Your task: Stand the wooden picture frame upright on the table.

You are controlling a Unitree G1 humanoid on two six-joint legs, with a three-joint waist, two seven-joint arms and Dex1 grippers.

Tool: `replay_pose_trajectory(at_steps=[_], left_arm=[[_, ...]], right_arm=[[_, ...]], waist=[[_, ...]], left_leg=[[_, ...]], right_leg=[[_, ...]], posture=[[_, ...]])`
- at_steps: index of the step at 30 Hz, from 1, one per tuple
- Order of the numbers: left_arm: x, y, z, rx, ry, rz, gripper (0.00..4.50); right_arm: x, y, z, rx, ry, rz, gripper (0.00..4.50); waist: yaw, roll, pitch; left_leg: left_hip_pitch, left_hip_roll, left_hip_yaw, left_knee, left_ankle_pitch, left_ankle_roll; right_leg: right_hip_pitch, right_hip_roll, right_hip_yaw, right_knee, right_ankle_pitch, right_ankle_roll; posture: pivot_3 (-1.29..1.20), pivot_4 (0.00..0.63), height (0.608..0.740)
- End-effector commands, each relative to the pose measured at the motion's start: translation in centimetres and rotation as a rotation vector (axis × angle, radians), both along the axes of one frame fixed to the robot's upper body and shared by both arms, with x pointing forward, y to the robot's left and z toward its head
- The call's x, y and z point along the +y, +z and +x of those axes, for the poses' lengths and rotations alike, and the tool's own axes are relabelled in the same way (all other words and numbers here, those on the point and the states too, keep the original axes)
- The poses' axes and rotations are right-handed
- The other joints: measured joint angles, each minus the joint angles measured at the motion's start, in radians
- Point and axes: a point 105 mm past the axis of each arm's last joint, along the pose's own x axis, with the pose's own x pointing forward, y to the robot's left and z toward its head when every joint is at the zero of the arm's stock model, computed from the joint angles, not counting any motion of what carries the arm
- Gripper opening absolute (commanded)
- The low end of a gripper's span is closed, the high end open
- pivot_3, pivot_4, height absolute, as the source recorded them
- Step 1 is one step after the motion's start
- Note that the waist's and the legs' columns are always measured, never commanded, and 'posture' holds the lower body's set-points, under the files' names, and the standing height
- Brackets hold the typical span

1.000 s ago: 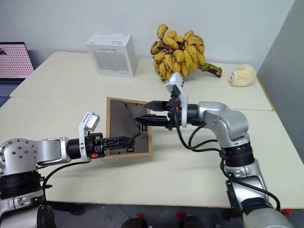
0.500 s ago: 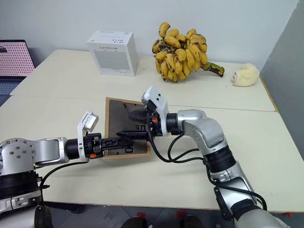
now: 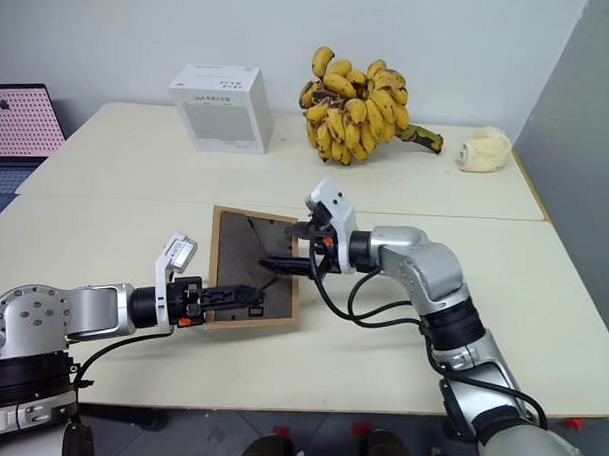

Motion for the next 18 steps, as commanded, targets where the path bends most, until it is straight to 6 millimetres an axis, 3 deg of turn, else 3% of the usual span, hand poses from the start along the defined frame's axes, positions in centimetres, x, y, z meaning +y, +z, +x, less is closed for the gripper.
replay_pose_trajectory(at_steps=[1, 9, 18], left_arm=[[-0.1, 1.6, 0.1, -0.078, -0.020, -0.010, 0.83], [0.1, 1.4, -0.1, -0.078, -0.015, -0.001, 0.83], [0.8, 1.2, -0.6, -0.071, 0.000, 0.004, 0.83]], right_arm=[[1.9, 1.6, -1.2, -0.107, 0.080, -0.005, 4.44], [3.2, 2.1, -5.2, -0.060, 0.269, 0.036, 4.44], [-0.4, 2.5, -7.0, 0.089, 0.380, 0.097, 4.44]], waist=[[0.001, 0.000, 0.000], [0.005, 0.000, 0.000], [0.003, 0.000, 0.000]], left_leg=[[0.000, 0.000, 0.000, 0.000, 0.000, 0.000], [-0.001, 0.000, 0.000, 0.000, 0.000, 0.000], [-0.001, -0.001, -0.001, 0.000, 0.000, 0.000]], right_leg=[[0.000, 0.000, 0.000, 0.000, 0.000, 0.000], [0.000, -0.005, -0.001, -0.001, 0.000, 0.000], [0.000, -0.004, -0.001, 0.000, 0.000, 0.000]], posture=[[0.00, 0.150, 0.740], [0.00, 0.150, 0.740], [0.00, 0.150, 0.740]])
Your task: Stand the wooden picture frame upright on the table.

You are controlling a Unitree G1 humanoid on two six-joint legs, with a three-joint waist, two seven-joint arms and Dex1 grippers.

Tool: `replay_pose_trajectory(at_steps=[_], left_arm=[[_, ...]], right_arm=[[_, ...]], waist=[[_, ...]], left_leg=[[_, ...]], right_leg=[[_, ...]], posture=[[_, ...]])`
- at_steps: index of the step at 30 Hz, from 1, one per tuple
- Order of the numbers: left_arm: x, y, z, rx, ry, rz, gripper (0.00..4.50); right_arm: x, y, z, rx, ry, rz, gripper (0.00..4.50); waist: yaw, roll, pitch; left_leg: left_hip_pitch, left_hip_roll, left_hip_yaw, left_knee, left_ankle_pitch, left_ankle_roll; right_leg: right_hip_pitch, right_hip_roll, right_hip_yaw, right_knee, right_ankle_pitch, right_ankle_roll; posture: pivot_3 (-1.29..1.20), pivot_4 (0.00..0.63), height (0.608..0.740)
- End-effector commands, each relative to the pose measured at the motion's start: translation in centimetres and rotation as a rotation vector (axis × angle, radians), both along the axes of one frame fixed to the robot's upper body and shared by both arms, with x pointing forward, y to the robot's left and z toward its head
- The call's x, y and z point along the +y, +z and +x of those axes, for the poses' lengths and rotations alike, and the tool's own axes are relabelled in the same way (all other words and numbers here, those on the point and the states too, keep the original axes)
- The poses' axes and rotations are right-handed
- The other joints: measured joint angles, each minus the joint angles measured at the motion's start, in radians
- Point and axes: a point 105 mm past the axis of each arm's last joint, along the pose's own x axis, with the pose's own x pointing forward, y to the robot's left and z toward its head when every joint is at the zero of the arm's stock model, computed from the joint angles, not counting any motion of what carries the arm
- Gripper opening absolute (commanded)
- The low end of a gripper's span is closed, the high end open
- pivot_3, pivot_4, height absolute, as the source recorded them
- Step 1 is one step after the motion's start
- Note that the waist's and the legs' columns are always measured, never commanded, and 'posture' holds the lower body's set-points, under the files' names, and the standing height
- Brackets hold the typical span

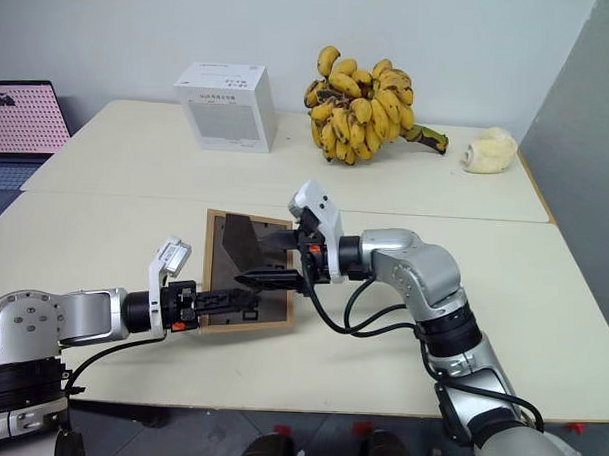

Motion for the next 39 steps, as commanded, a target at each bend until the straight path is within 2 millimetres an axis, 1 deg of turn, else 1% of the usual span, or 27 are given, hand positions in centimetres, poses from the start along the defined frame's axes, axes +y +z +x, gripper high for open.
replay_pose_trajectory(at_steps=[1, 3, 7, 9, 11, 13, 14, 15, 16, 17, 18, 19, 22, 24, 25, 27, 29, 31, 34, 35, 36, 37, 38, 39], left_arm=[[0.1, 1.7, -0.2, -0.077, -0.015, -0.009, 0.83], [0.1, 1.7, -0.2, -0.074, -0.015, -0.009, 0.83], [0.1, 1.7, -0.3, -0.067, -0.024, -0.016, 0.83], [0.0, 2.0, -0.4, -0.047, -0.036, -0.061, 0.83], [0.0, 2.4, -0.4, -0.021, -0.045, -0.134, 0.83], [0.0, 2.6, -0.3, -0.008, -0.049, -0.165, 0.83], [-0.1, 2.6, -0.4, 0.005, -0.056, -0.181, 0.83], [-0.3, 2.6, -0.5, 0.015, -0.065, -0.194, 0.83], [-0.4, 2.6, -0.7, 0.027, -0.076, -0.208, 0.83], [-0.6, 2.8, -0.7, 0.034, -0.083, -0.228, 0.83], [-0.6, 2.9, -0.7, 0.038, -0.087, -0.241, 0.83], [-0.8, 3.1, -0.6, 0.047, -0.092, -0.258, 0.83], [-1.6, 3.1, -0.9, 0.081, -0.116, -0.305, 0.83], [-2.3, 3.0, -1.2, 0.114, -0.116, -0.327, 0.83], [-2.6, 3.0, -1.3, 0.121, -0.116, -0.330, 0.83], [-2.9, 3.0, -1.4, 0.122, -0.119, -0.330, 0.83], [-3.2, 2.9, -1.4, 0.119, -0.121, -0.328, 0.83], [-3.3, 2.8, -1.4, 0.117, -0.116, -0.327, 0.83], [-3.2, 2.8, -1.6, 0.111, -0.111, -0.327, 0.83], [-3.2, 2.8, -1.6, 0.110, -0.110, -0.327, 0.83], [-3.1, 2.7, -1.7, 0.110, -0.105, -0.321, 0.83], [-3.1, 2.7, -1.7, 0.110, -0.102, -0.320, 0.83], [-3.2, 2.7, -1.7, 0.105, -0.099, -0.322, 0.83], [-3.2, 2.6, -1.7, 0.103, -0.097, -0.319, 0.83]], right_arm=[[-1.1, 1.3, -2.8, -0.002, 0.173, 0.042, 4.44], [-2.3, 0.7, -2.5, -0.011, 0.161, 0.004, 4.44], [-4.4, -0.8, 0.1, -0.062, 0.014, -0.065, 4.44], [-7.2, -2.4, 2.2, -0.214, -0.100, -0.134, 4.44], [-10.1, -3.3, 4.7, -0.603, -0.247, -0.217, 4.44], [-11.1, -3.5, 5.3, -0.842, -0.278, -0.233, 4.44], [-11.9, -3.3, 5.8, -1.099, -0.309, -0.292, 4.44], [-12.1, -3.0, 5.8, -1.307, -0.294, -0.307, 4.44], [-12.1, -2.9, 5.4, -1.465, -0.264, -0.291, 4.44], [-11.8, -3.0, 5.0, -1.559, -0.225, -0.257, 4.44], [-11.6, -3.0, 4.9, -1.598, -0.210, -0.233, 4.44], [-10.8, -2.8, 4.8, -1.667, -0.204, -0.197, 4.44], [-8.1, -2.6, 4.9, -1.840, -0.182, -0.131, 4.44], [-6.0, -2.8, 5.1, -1.881, -0.159, -0.083, 4.44], [-5.3, -3.1, 5.3, -1.899, -0.151, -0.081, 4.44], [-4.5, -3.4, 5.7, -1.920, -0.138, -0.076, 4.44], [-3.0, -2.7, 5.8, -1.952, -0.146, -0.022, 4.44], [-2.1, -1.9, 5.4, -1.950, -0.135, 0.047, 4.44], [-2.1, -1.0, 4.7, -1.959, -0.144, 0.136, 3.86], [-2.1, -0.8, 4.6, -1.966, -0.146, 0.148, 3.60], [-2.1, -0.7, 4.4, -1.972, -0.145, 0.162, 3.48], [-2.0, -0.7, 4.3, -1.982, -0.139, 0.173, 3.18], [-1.9, -0.8, 4.1, -1.988, -0.126, 0.179, 3.06], [-1.8, -0.8, 3.9, -1.992, -0.117, 0.193, 2.77]], waist=[[0.000, 0.000, 0.000], [0.000, 0.000, 0.000], [0.000, 0.000, 0.000], [0.001, -0.001, 0.000], [0.006, -0.002, -0.001], [0.005, -0.002, 0.000], [0.002, -0.003, 0.000], [0.001, -0.003, 0.000], [-0.003, -0.003, 0.000], [-0.006, -0.003, 0.000], [-0.013, -0.003, 0.000], [-0.017, -0.003, 0.000], [-0.024, -0.004, 0.000], [-0.024, -0.004, 0.000], [-0.024, -0.005, 0.000], [-0.017, -0.006, 0.001], [-0.012, -0.006, 0.001], [-0.006, -0.006, 0.001], [0.001, -0.008, 0.000], [0.003, -0.009, 0.000], [0.003, -0.009, -0.001], [0.003, -0.009, -0.001], [0.003, -0.009, -0.001], [0.002, -0.009, -0.001]], left_leg=[[0.000, 0.000, 0.000, 0.000, 0.000, 0.000], [0.000, 0.000, 0.000, 0.000, 0.000, 0.000], [0.000, -0.001, 0.000, 0.000, 0.000, 0.000], [0.000, -0.002, 0.001, 0.001, 0.000, 0.000], [0.000, -0.003, 0.001, 0.001, 0.000, 0.000], [0.000, -0.003, 0.002, 0.001, 0.000, 0.000], [0.000, -0.003, 0.003, 0.001, 0.000, 0.000], [0.000, -0.003, 0.004, 0.001, 0.000, 0.000], [0.000, -0.003, 0.004, 0.001, 0.000, 0.000], [0.000, -0.002, 0.006, 0.001, 0.000, 0.000], [0.000, -0.002, 0.007, 0.001, 0.000, 0.000], [0.001, 0.000, 0.008, 0.001, 0.003, -0.006], [0.002, 0.002, 0.006, 0.000, 0.006, -0.010], [0.002, 0.002, 0.006, 0.000, 0.007, -0.012], [0.002, 0.001, 0.006, 0.000, 0.008, -0.013], [0.002, 0.001, 0.006, 0.000, 0.009, -0.015], [0.002, 0.000, 0.004, 0.000, 0.011, -0.014], [0.002, -0.001, 0.004, 0.000, 0.012, -0.013], [0.001, -0.001, 0.004, 0.000, 0.014, -0.011], [0.001, -0.001, 0.003, 0.000, 0.014, -0.011], [0.001, -0.001, 0.003, 0.000, 0.013, -0.010], [0.001, -0.002, 0.003, 0.000, 0.013, -0.010], [0.001, -0.002, 0.002, 0.000, 0.013, -0.009], [0.001, -0.002, 0.001, 0.000, 0.013, -0.009]], right_leg=[[0.000, 0.001, 0.000, 0.000, 0.000, 0.000], [0.000, 0.001, 0.000, 0.000, 0.000, 0.000], [0.001, 0.001, 0.000, -0.001, 0.000, 0.000], [0.001, 0.001, 0.000, -0.001, 0.000, 0.000], [0.002, 0.002, 0.000, -0.001, 0.000, 0.000], [0.003, 0.002, -0.001, -0.002, 0.000, 0.001], [0.002, 0.002, 0.000, -0.002, 0.000, 0.001], [0.002, 0.002, 0.001, -0.002, 0.000, 0.001], [0.001, 0.002, 0.001, -0.001, 0.000, 0.001], [-0.001, 0.002, 0.003, 0.000, 0.000, 0.001], [-0.002, 0.002, 0.003, 0.000, 0.000, 0.001], [-0.002, 0.002, 0.004, 0.000, 0.000, 0.001], [-0.002, 0.002, 0.004, 0.002, 0.000, 0.001], [-0.005, 0.002, 0.005, 0.008, 0.000, 0.000], [-0.007, 0.002, 0.007, 0.011, 0.000, -0.001], [-0.009, 0.002, 0.010, 0.015, -0.001, -0.002], [-0.009, 0.002, 0.008, 0.016, 0.000, -0.004], [-0.009, 0.002, 0.007, 0.016, 0.001, -0.006], [-0.009, 0.002, 0.007, 0.016, 0.002, -0.006], [-0.008, 0.002, 0.005, 0.016, 0.002, -0.006], [-0.008, 0.002, 0.005, 0.016, 0.002, -0.006], [-0.008, 0.002, 0.004, 0.016, 0.002, -0.006], [-0.008, 0.002, 0.004, 0.016, 0.002, -0.006], [-0.008, 0.002, 0.005, 0.016, 0.002, -0.006]], posture=[[0.00, 0.150, 0.740], [0.00, 0.150, 0.740], [0.00, 0.150, 0.740], [0.00, 0.150, 0.740], [0.00, 0.150, 0.740], [0.00, 0.150, 0.740], [0.00, 0.150, 0.740], [0.00, 0.150, 0.740], [0.00, 0.150, 0.740], [0.00, 0.150, 0.740], [0.00, 0.150, 0.740], [0.00, 0.150, 0.740], [0.00, 0.150, 0.740], [0.00, 0.150, 0.740], [0.00, 0.150, 0.740], [0.00, 0.150, 0.740], [0.00, 0.150, 0.740], [0.00, 0.150, 0.740], [0.00, 0.150, 0.740], [0.00, 0.150, 0.740], [0.00, 0.150, 0.740], [0.00, 0.150, 0.740], [0.00, 0.150, 0.740], [0.00, 0.150, 0.740]])
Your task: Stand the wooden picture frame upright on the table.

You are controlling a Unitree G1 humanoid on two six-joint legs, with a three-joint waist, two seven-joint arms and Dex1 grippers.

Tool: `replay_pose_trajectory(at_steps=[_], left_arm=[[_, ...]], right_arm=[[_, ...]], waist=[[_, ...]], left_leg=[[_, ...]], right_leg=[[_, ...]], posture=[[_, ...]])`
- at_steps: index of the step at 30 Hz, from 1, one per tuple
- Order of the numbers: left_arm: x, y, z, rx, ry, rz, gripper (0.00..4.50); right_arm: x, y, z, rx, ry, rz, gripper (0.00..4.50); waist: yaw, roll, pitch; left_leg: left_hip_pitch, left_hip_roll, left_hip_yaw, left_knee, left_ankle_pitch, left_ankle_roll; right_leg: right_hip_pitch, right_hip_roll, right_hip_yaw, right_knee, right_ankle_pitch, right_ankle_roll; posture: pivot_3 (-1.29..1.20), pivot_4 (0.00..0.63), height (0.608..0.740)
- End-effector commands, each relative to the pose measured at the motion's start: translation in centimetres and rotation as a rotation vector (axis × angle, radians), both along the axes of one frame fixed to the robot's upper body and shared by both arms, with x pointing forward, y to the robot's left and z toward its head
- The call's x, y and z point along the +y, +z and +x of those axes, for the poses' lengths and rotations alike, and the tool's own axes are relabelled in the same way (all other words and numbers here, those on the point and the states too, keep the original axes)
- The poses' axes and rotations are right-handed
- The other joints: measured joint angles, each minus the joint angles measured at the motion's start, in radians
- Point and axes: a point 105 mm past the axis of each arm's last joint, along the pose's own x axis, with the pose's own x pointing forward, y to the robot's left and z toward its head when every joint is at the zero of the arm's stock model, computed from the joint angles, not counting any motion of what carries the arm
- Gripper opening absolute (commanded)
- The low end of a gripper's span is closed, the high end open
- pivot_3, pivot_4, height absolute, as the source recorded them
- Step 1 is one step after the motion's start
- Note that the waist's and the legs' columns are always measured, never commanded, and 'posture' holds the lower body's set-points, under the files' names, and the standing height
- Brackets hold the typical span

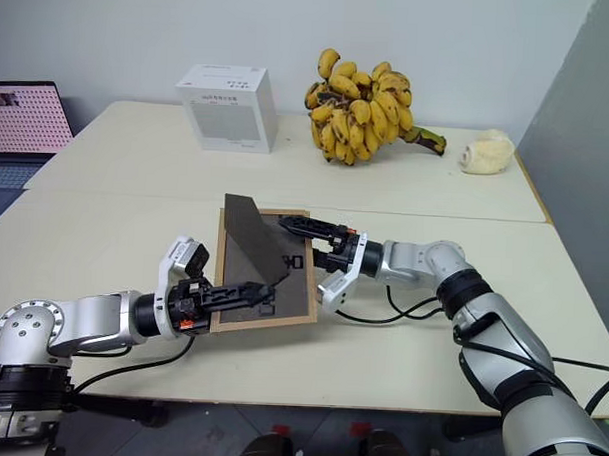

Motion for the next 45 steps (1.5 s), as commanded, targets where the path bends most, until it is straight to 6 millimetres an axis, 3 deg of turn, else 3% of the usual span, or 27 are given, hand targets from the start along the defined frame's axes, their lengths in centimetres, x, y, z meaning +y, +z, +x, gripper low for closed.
replay_pose_trajectory(at_steps=[1, 7, 8, 10, 13, 21, 24, 26, 28, 31, 34, 38, 45], left_arm=[[-0.1, 0.3, -0.2, -0.024, 0.008, 0.007, 0.83], [-0.7, 0.2, -0.2, -0.040, 0.021, -0.002, 0.83], [-0.7, 0.3, -0.2, -0.044, 0.028, -0.002, 0.83], [-0.8, 0.6, -0.4, -0.063, 0.018, -0.021, 1.54], [-0.6, 0.6, 0.4, -0.061, 0.079, -0.029, 2.07], [5.1, 4.3, 3.3, -0.151, 0.359, -0.047, 3.80], [7.1, 6.3, 3.6, -0.226, 0.472, 0.012, 4.41], [7.0, 6.2, 3.0, -0.332, 0.486, 0.262, 4.50], [6.2, 5.9, 2.0, -0.484, 0.442, 0.539, 4.50], [5.1, 6.9, 0.9, -0.618, 0.420, 0.542, 4.50], [5.1, 6.8, 0.8, -0.746, 0.432, 0.644, 4.50], [4.7, 6.2, 0.5, -0.806, 0.415, 0.677, 4.50], [5.3, 5.3, 0.4, -0.859, 0.404, 0.760, 4.50]], right_arm=[[0.9, 2.1, -1.2, -0.068, 0.093, 0.060, 2.67], [0.7, 2.4, -1.3, -0.109, 0.108, 0.057, 1.39], [0.5, 2.4, -1.3, -0.111, 0.110, 0.057, 1.35], [0.1, 2.4, -1.1, -0.110, 0.105, 0.048, 1.34], [-0.9, 2.2, -0.5, -0.068, 0.073, 0.033, 1.29], [-4.6, 1.2, 0.9, 0.149, -0.026, 0.016, 1.29], [-5.0, 0.1, 1.3, 0.325, -0.052, 0.015, 1.29], [-4.2, -0.6, 2.2, 0.496, -0.102, 0.050, 1.29], [-3.5, 0.3, 3.8, 0.828, -0.121, 0.189, 1.29], [-2.3, 0.3, 4.8, 1.320, -0.016, 0.235, 1.29], [-1.4, -0.5, 4.7, 1.642, 0.068, 0.218, 1.29], [-1.1, -2.4, 5.0, 1.843, 0.035, 0.198, 1.29], [-1.3, -5.0, 5.4, 1.937, -0.091, 0.157, 1.29]], waist=[[-0.002, 0.000, 0.000], [-0.002, 0.000, 0.000], [-0.002, 0.000, 0.000], [-0.002, -0.001, 0.000], [-0.002, -0.001, 0.000], [-0.003, -0.001, 0.000], [-0.006, -0.003, 0.001], [-0.012, -0.004, 0.001], [-0.022, -0.010, 0.003], [-0.021, 0.000, 0.009], [-0.009, 0.002, 0.010], [0.005, 0.002, 0.010], [-0.002, 0.002, 0.010]], left_leg=[[0.000, 0.000, 0.000, 0.000, 0.000, 0.000], [0.000, 0.001, -0.001, 0.000, 0.000, 0.000], [0.000, 0.000, -0.001, 0.000, 0.001, 0.000], [0.000, 0.000, -0.001, 0.000, 0.001, 0.000], [0.000, 0.000, -0.001, 0.000, 0.001, 0.001], [0.000, 0.000, -0.001, 0.000, 0.001, 0.001], [0.000, 0.001, -0.001, 0.000, 0.001, 0.001], [0.001, 0.002, -0.001, 0.000, 0.001, 0.001], [0.003, 0.004, -0.002, -0.001, 0.001, 0.001], [0.007, 0.009, -0.005, -0.002, 0.000, 0.001], [0.008, 0.005, -0.004, -0.002, 0.001, 0.001], [0.008, 0.002, -0.003, -0.002, 0.001, 0.001], [0.002, 0.003, 0.001, -0.002, 0.000, 0.002]], right_leg=[[0.000, 0.000, 0.000, 0.000, 0.000, 0.000], [0.000, 0.000, -0.001, 0.001, 0.000, 0.000], [0.000, 0.000, -0.001, 0.001, 0.000, 0.000], [0.000, 0.000, -0.001, 0.000, 0.000, 0.000], [0.000, 0.000, -0.001, 0.001, 0.000, 0.000], [0.001, 0.000, -0.002, 0.000, 0.000, -0.001], [0.001, 0.000, -0.002, 0.000, 0.000, -0.001], [0.002, 0.000, -0.002, -0.001, 0.000, -0.001], [0.005, 0.000, -0.003, -0.002, 0.000, -0.001], [0.013, -0.002, -0.005, -0.005, 0.001, -0.001], [0.013, -0.004, -0.006, -0.002, 0.001, -0.001], [0.012, 0.002, -0.010, -0.002, -0.001, -0.004], [0.006, 0.004, -0.006, -0.002, -0.001, -0.004]], posture=[[0.00, 0.150, 0.740], [0.00, 0.150, 0.740], [0.00, 0.150, 0.740], [0.00, 0.150, 0.740], [0.00, 0.150, 0.740], [0.00, 0.150, 0.740], [0.00, 0.150, 0.740], [0.00, 0.150, 0.740], [0.00, 0.150, 0.740], [0.00, 0.150, 0.740], [0.00, 0.150, 0.740], [0.00, 0.150, 0.740], [0.00, 0.150, 0.740]])
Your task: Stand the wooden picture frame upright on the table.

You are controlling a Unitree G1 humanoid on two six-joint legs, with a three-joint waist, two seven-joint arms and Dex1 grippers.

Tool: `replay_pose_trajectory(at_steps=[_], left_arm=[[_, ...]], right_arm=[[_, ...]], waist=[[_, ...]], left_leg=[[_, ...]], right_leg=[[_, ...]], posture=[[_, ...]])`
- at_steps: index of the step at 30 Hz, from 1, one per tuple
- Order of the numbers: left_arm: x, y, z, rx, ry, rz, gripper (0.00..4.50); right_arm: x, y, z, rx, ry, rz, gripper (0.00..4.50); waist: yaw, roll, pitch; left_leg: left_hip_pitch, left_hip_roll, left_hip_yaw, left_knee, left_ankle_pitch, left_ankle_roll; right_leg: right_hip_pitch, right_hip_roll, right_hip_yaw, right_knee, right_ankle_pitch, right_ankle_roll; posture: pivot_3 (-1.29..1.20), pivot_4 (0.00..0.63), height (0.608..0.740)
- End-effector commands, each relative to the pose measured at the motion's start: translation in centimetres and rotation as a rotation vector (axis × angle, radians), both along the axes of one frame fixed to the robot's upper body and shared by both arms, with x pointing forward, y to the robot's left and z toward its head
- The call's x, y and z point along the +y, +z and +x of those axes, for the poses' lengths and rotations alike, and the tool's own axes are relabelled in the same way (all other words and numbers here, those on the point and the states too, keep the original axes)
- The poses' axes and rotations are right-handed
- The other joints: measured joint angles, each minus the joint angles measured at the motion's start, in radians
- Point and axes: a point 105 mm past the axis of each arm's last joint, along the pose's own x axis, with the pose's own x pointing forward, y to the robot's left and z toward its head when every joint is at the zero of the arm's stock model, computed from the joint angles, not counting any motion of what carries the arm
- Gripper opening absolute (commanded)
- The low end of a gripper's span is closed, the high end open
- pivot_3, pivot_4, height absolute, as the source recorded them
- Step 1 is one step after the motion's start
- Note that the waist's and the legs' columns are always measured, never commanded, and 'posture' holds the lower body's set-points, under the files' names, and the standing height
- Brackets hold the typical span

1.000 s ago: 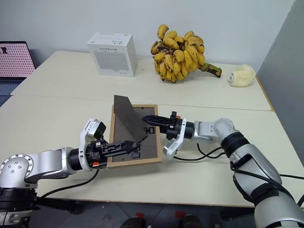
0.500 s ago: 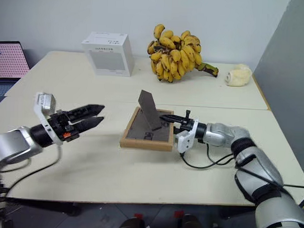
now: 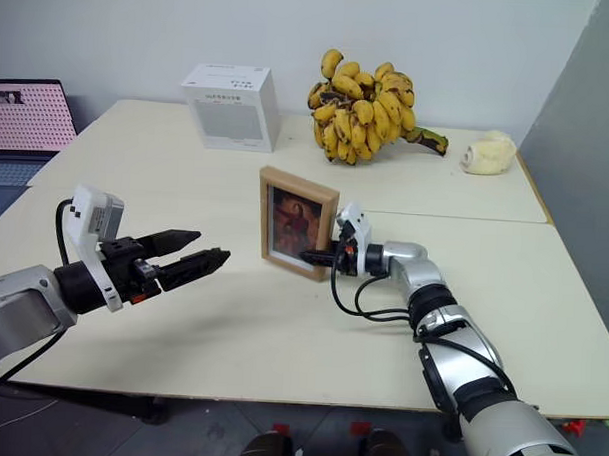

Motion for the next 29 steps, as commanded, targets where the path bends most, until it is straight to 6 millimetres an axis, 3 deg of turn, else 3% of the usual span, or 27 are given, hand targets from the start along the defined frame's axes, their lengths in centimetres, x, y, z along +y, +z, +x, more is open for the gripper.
replay_pose_trajectory(at_steps=[1, 6, 9, 13, 16, 19, 22, 24, 29], left_arm=[[0.0, 0.6, 0.0, -0.082, -0.007, 0.067, 4.50], [0.1, 0.3, 0.5, -0.106, 0.002, 0.070, 4.50], [0.1, 0.3, 0.7, -0.113, -0.003, 0.070, 4.50], [0.6, 0.2, 1.1, -0.112, 0.000, 0.074, 4.50], [1.5, -0.1, 1.6, -0.094, 0.020, 0.099, 4.50], [2.6, -0.6, 1.9, -0.069, 0.046, 0.144, 4.50], [3.8, -0.2, 2.2, -0.063, 0.049, 0.148, 4.50], [5.0, 0.7, 2.8, -0.075, 0.066, 0.137, 4.50], [5.5, 1.9, 3.1, -0.067, 0.017, 0.105, 4.50]], right_arm=[[-0.2, 0.3, 0.7, -0.030, -0.028, -0.053, 1.64], [-0.1, 0.2, 0.9, -0.047, -0.051, -0.051, 2.82], [-1.4, -0.6, 1.0, -0.063, -0.075, -0.090, 3.45], [-5.4, -1.9, 1.2, -0.102, -0.140, -0.161, 4.45], [-9.9, -1.3, 0.9, -0.202, -0.232, -0.240, 4.49], [-12.8, -0.1, -0.5, -0.241, -0.326, -0.321, 4.49], [-11.6, 3.9, -3.8, -0.254, -0.371, -0.266, 4.49], [-9.1, 6.9, -6.6, -0.222, -0.375, -0.172, 4.49], [-7.5, 8.8, -8.5, -0.186, -0.414, -0.136, 4.49]], waist=[[-0.002, 0.000, 0.000], [-0.001, 0.000, 0.000], [-0.003, -0.001, 0.000], [0.003, -0.001, 0.000], [0.006, -0.001, 0.000], [0.011, -0.001, 0.000], [-0.002, 0.000, 0.000], [-0.016, 0.000, 0.000], [-0.024, -0.001, 0.000]], left_leg=[[0.000, 0.000, 0.001, 0.000, 0.000, 0.000], [0.000, 0.001, 0.001, 0.000, 0.000, 0.000], [0.000, 0.001, 0.002, 0.000, 0.000, 0.000], [0.000, 0.001, 0.001, 0.000, 0.000, 0.000], [-0.001, 0.000, 0.001, 0.000, 0.000, 0.000], [-0.001, 0.000, 0.000, 0.000, 0.000, 0.000], [-0.001, 0.002, 0.001, -0.001, 0.000, 0.000], [-0.002, 0.004, 0.001, -0.002, 0.000, 0.000], [0.000, 0.011, -0.001, -0.004, 0.002, -0.004]], right_leg=[[0.000, 0.000, 0.000, 0.000, 0.000, 0.000], [0.000, 0.001, 0.001, 0.000, 0.000, 0.000], [0.000, 0.002, 0.001, 0.000, 0.000, 0.001], [0.000, 0.002, 0.000, 0.000, 0.000, 0.001], [0.000, 0.001, 0.001, -0.001, 0.001, 0.001], [0.000, 0.001, 0.000, -0.003, 0.001, 0.002], [-0.001, 0.002, 0.001, -0.003, 0.001, 0.002], [-0.008, 0.002, 0.004, 0.002, 0.000, 0.002], [-0.008, 0.010, 0.001, 0.002, 0.000, 0.003]], posture=[[0.00, 0.150, 0.740], [0.00, 0.150, 0.740], [0.00, 0.150, 0.740], [0.00, 0.150, 0.740], [0.00, 0.150, 0.740], [0.00, 0.150, 0.740], [0.00, 0.150, 0.740], [0.00, 0.150, 0.740], [0.00, 0.150, 0.740]])
